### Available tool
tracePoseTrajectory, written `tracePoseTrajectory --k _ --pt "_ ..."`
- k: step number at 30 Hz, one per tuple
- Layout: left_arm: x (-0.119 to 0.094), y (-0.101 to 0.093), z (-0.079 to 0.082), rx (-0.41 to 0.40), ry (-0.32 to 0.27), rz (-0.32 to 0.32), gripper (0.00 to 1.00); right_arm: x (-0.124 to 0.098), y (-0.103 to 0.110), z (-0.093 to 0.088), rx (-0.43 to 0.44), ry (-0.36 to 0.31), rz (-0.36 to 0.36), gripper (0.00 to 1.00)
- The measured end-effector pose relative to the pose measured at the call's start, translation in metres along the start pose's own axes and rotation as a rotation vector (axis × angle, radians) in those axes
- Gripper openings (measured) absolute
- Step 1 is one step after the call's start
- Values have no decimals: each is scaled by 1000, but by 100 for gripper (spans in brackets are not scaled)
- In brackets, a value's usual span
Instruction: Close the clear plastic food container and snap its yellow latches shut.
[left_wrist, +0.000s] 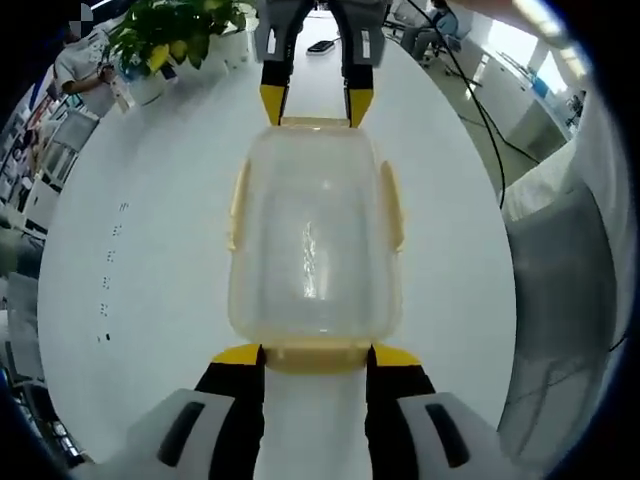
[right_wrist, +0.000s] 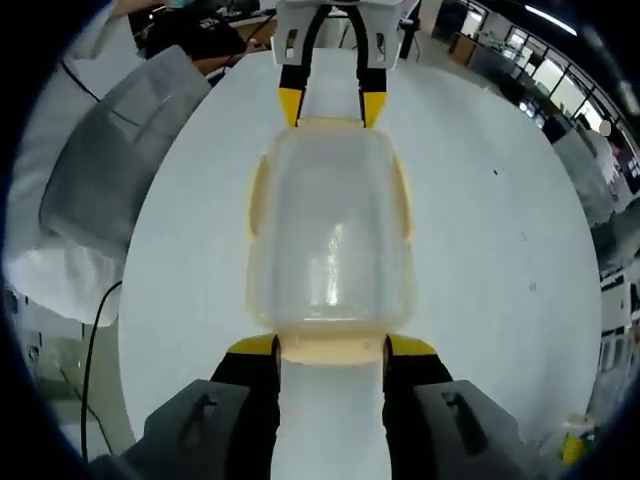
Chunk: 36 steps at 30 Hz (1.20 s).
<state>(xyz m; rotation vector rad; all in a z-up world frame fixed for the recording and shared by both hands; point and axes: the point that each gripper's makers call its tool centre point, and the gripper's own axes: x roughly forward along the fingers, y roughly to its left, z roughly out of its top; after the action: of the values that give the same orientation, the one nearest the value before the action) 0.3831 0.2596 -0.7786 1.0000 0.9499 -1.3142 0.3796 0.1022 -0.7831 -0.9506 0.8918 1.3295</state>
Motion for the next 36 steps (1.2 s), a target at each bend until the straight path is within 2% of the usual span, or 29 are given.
tracePoseTrajectory --k 6,10,22,36 --pt "1 -2 -9 7 36 -11 33 5 3 7 2 -11 12 36" --pt "5 0 -11 19 43 -11 33 8 3 6 -2 19 13 37" --pt "5 2 -11 60 53 -3 34 9 4 1 -1 17 30 37" --pt "1 1 -6 37 35 9 34 5 1 -1 -23 20 22 37"
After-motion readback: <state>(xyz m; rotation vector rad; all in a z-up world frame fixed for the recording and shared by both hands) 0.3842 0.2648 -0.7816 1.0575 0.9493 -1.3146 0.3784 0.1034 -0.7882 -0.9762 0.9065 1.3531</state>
